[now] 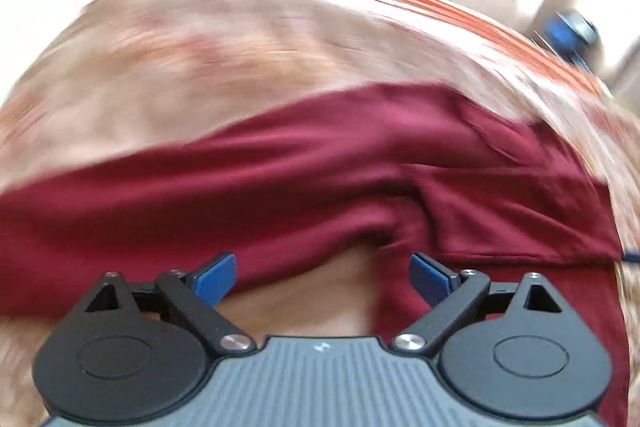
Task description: Fold small clothes
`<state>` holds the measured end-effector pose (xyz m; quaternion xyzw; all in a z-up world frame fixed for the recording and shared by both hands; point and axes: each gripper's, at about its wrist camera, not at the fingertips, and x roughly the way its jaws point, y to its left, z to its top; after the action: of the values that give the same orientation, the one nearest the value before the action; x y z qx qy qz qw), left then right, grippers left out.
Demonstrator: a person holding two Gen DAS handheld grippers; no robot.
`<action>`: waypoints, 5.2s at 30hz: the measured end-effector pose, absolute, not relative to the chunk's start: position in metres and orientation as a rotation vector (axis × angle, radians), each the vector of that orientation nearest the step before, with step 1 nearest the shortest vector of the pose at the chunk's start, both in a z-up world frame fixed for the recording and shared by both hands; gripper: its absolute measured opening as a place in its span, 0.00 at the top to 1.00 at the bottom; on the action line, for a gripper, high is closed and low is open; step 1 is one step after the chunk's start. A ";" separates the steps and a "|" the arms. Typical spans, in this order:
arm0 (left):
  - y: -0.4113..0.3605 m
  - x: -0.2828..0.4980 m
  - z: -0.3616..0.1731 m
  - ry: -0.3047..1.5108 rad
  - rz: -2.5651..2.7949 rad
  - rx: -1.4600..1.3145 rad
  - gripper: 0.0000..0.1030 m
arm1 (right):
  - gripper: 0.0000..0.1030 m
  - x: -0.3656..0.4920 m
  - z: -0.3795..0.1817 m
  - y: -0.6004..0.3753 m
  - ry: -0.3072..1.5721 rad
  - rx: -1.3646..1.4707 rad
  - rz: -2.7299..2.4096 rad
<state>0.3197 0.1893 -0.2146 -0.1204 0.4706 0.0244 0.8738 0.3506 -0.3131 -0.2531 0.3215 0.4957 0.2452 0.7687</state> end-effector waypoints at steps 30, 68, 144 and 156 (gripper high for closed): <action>0.549 0.204 -0.296 0.757 -0.121 -1.049 0.02 | 0.04 0.354 -0.196 0.078 1.296 0.341 0.897; 0.481 0.218 -0.216 0.601 -0.116 -0.953 0.96 | 0.04 0.357 -0.185 0.025 1.236 0.389 0.800; 0.112 0.348 -0.240 0.963 -0.236 -0.539 0.29 | 0.13 0.452 -0.227 -0.319 1.071 0.271 0.500; 0.075 0.376 -0.242 1.033 -0.263 -0.440 0.29 | 0.57 0.407 -0.304 -0.391 1.083 0.674 0.358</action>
<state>0.3765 0.0751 -0.2419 -0.2080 0.4882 -0.1242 0.8385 0.4074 -0.3908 -0.3042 0.3130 0.5027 0.1663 0.7885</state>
